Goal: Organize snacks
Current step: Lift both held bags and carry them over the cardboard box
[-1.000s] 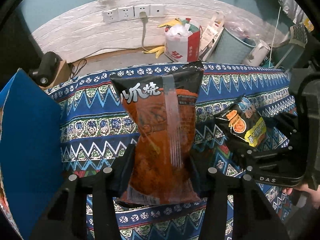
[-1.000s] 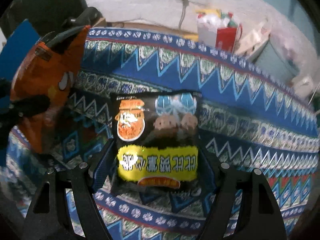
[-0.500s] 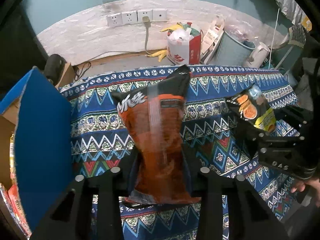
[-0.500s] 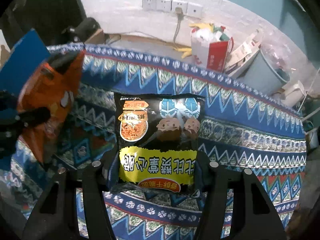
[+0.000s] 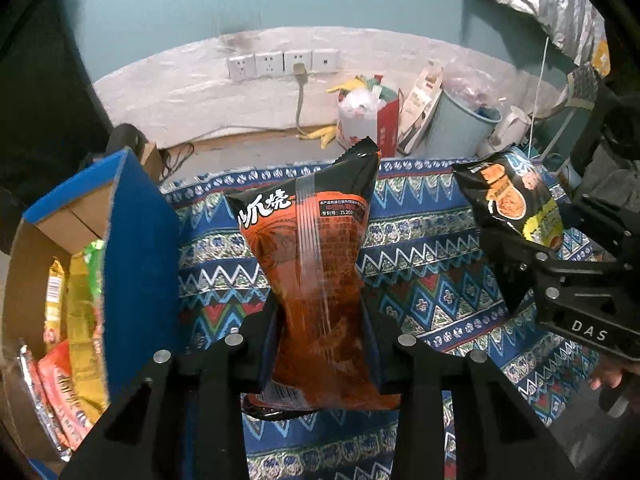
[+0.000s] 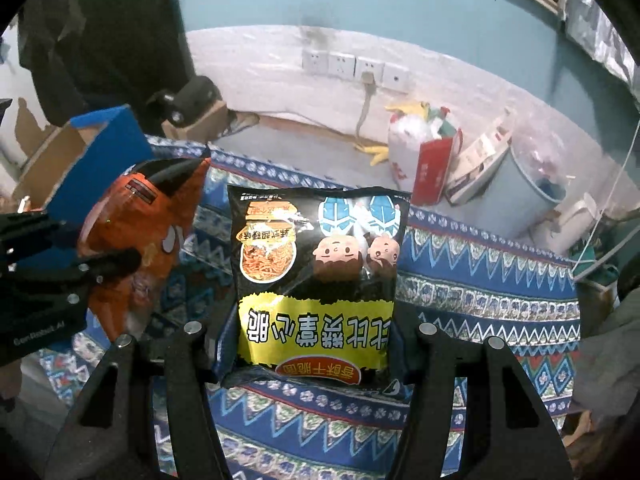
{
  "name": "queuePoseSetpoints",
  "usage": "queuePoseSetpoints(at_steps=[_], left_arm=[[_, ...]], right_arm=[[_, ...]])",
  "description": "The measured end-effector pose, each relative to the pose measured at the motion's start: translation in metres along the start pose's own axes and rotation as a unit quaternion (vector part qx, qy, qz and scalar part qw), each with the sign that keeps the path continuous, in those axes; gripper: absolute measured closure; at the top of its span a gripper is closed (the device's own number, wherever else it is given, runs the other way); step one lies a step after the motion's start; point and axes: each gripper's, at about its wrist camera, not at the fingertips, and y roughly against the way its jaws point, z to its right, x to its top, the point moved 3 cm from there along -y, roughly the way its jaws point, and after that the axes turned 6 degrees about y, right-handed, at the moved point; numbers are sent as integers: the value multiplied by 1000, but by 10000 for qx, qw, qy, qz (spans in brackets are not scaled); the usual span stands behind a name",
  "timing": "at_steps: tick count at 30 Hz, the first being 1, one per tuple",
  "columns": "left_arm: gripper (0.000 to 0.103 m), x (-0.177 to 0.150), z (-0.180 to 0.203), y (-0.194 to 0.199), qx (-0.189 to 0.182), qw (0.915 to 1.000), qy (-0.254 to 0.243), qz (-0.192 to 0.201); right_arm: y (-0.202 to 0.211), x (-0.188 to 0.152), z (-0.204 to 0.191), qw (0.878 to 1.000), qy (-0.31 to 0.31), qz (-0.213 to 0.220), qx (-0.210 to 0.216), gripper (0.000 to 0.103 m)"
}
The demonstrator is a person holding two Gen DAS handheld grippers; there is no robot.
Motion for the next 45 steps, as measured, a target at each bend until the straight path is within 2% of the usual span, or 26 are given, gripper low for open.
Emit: queuePoseSetpoints(at_steps=[12,19,29,45], left_arm=[[67,-4,-20,52,38,9990,132,428],[67,-4,-32,76,-76,9977,325,584],[67,-8,-51,102,77,9956,397,849],[67,-21,-122,122,300,9892,1079,946]], right_arm=[[42,18,-27,9988,90,454,157,44],[59,31,-43,9974,196,621,314,44],[66,47,-70,9951,372,779,474,44],[55,81,-142,9899,778,746,919,44]])
